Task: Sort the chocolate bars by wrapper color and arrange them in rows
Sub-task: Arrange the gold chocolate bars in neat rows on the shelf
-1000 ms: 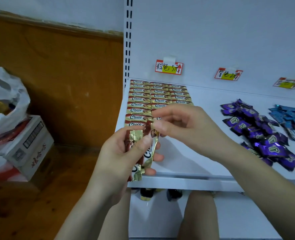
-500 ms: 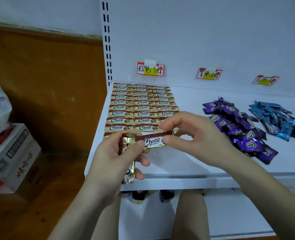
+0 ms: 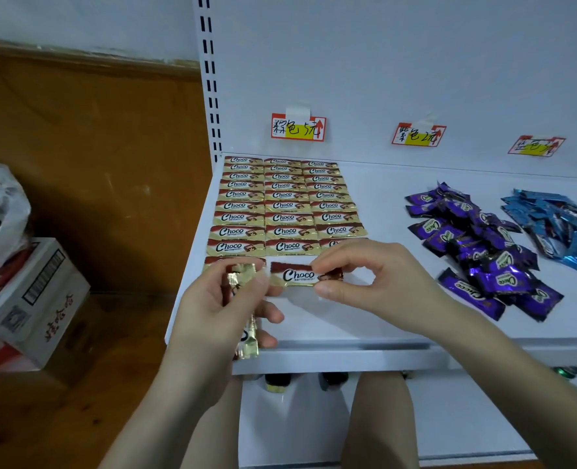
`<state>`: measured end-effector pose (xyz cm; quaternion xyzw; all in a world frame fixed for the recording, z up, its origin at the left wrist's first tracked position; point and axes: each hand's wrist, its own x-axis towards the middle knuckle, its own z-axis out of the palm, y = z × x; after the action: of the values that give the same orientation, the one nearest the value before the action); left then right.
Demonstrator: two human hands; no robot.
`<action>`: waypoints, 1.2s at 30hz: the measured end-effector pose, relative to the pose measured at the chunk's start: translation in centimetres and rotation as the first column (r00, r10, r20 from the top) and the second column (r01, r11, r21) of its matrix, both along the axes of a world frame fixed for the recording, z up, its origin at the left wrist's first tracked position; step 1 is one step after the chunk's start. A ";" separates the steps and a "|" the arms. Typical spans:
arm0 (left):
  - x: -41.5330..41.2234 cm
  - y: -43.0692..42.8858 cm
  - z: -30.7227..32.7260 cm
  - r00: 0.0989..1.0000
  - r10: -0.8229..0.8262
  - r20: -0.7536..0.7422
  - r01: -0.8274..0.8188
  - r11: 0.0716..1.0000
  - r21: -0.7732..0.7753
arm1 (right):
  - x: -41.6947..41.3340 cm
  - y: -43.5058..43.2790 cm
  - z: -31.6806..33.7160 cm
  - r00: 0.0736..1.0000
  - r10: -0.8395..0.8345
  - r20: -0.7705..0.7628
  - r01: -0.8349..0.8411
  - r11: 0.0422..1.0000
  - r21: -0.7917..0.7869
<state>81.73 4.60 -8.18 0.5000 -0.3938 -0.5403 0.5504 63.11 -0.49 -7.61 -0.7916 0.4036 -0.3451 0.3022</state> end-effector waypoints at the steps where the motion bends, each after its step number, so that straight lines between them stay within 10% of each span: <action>1: 0.3 0.1 0.0 1.000 0.026 -0.008 -0.026 1.000 -0.003 | 0.0 -0.3 -0.2 0.999 -0.025 -0.029 0.024 0.999 -0.031; 36: 1.4 -0.1 0.1 0.996 0.076 -0.054 -0.074 0.996 0.044 | 0.9 -3.9 -2.2 0.947 -0.011 -0.321 -0.071 0.968 -0.242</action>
<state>83.10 4.52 -8.05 0.5106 -0.3478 -0.5411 0.5706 63.97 -4.44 -9.79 -0.8750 0.3881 -0.2558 0.1357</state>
